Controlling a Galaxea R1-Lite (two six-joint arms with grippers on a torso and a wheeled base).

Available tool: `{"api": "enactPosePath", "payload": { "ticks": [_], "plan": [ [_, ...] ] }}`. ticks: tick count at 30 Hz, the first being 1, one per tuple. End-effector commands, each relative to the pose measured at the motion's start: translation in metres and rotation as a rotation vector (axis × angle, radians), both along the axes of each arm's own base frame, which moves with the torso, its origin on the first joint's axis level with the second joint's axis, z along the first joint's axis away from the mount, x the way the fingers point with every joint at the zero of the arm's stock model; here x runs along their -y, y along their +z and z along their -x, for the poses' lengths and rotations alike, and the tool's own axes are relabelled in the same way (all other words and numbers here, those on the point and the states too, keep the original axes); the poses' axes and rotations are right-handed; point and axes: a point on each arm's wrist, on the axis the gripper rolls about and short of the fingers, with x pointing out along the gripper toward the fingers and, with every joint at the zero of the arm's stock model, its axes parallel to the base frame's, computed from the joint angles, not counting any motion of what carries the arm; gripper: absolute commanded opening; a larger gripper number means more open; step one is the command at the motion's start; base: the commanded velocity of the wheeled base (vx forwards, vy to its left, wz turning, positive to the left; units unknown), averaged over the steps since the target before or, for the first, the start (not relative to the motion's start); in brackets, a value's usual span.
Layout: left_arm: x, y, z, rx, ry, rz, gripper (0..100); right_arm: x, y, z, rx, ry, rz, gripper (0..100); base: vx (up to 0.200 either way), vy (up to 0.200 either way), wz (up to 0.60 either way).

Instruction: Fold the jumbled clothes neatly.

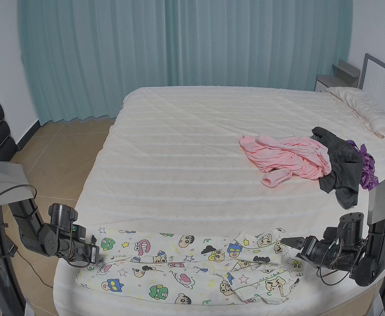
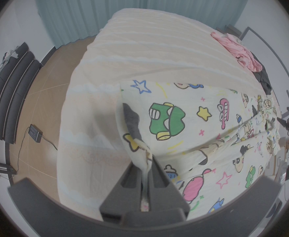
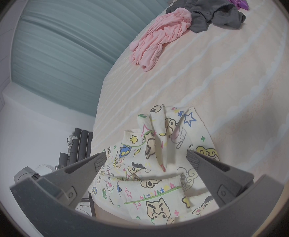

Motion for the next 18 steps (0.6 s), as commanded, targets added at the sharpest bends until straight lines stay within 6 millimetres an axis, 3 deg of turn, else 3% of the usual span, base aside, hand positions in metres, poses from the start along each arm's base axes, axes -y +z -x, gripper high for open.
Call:
{"api": "enactPosePath", "payload": {
  "ticks": [1, 7, 11, 13, 14, 18],
  "plan": [
    [-0.013, 0.039, 0.000, 0.075, 0.036, 0.030, 0, 0.005, 0.004, 0.002, 0.007, -0.026, -0.012, 100, 0.000, 0.000, 0.00],
    [-0.036, 0.061, -0.002, 0.096, 0.091, 0.060, 0, 0.008, 0.004, 0.002, 0.004, -0.045, -0.011, 100, 0.000, 0.000, 0.00],
    [-0.065, 0.072, -0.008, 0.114, 0.164, 0.066, 0, 0.009, 0.004, 0.002, 0.000, -0.051, -0.019, 100, 0.000, 0.000, 0.00],
    [-0.065, 0.072, -0.008, 0.114, 0.164, 0.066, 0, 0.009, 0.004, 0.002, 0.000, -0.051, -0.019, 100, 0.000, 0.000, 0.00],
    [-0.081, 0.078, -0.010, 0.126, 0.193, 0.056, 0, 0.009, 0.004, 0.001, 0.000, -0.054, -0.019, 100, 0.000, 0.000, 0.00],
    [-0.113, 0.089, -0.013, 0.147, 0.251, 0.023, 0, 0.009, 0.004, 0.001, 0.002, -0.055, -0.019, 100, 0.000, 0.000, 0.00]
  ]
}}
